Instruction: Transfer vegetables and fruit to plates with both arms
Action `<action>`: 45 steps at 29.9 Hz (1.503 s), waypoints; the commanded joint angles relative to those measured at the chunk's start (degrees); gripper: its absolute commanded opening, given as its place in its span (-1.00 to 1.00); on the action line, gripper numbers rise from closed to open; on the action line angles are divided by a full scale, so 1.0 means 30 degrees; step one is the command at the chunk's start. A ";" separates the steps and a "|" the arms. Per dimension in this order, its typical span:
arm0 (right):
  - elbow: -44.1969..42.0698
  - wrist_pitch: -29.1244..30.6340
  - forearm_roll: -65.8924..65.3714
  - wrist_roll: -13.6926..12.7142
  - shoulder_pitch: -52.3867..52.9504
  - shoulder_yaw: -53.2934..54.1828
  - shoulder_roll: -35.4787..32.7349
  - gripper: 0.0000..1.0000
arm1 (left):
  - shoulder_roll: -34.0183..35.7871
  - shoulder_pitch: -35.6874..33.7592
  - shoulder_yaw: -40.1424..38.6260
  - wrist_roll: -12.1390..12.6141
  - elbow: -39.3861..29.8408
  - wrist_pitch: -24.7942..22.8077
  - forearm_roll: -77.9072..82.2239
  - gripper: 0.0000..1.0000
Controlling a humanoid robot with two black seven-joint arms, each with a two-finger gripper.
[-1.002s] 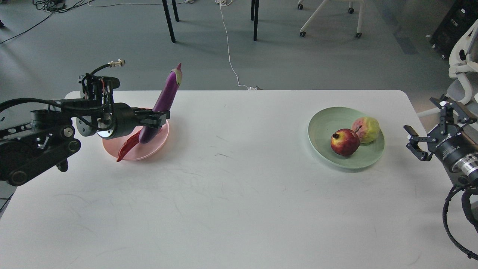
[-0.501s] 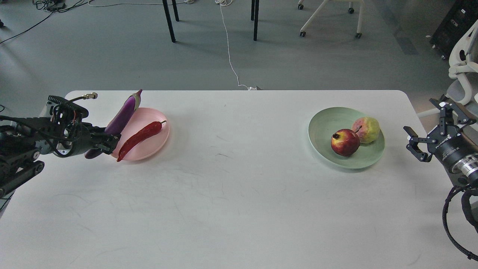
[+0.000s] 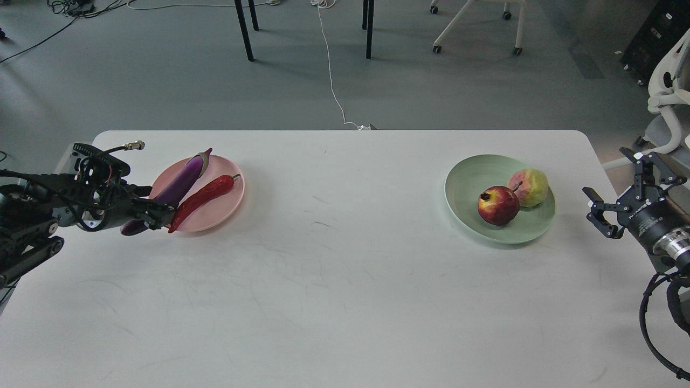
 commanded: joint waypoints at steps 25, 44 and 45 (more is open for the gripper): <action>0.0212 0.0000 0.0001 0.0000 0.0322 0.1111 0.1055 0.97 | -0.1832 0.2323 -0.7109 -0.2348 -0.7739 0.2018 -2.4758 0.97; 0.2672 -0.2210 -0.3248 0.0000 0.3777 -0.0378 0.3282 0.97 | -0.7227 1.1499 -1.6201 -0.1295 -0.7270 0.1259 -2.4937 0.97; 0.2702 -0.2563 -0.3396 0.0000 0.3924 -0.0788 0.3429 0.97 | -0.7227 1.1616 -1.6346 -0.1148 -0.7183 0.0879 -2.4937 0.97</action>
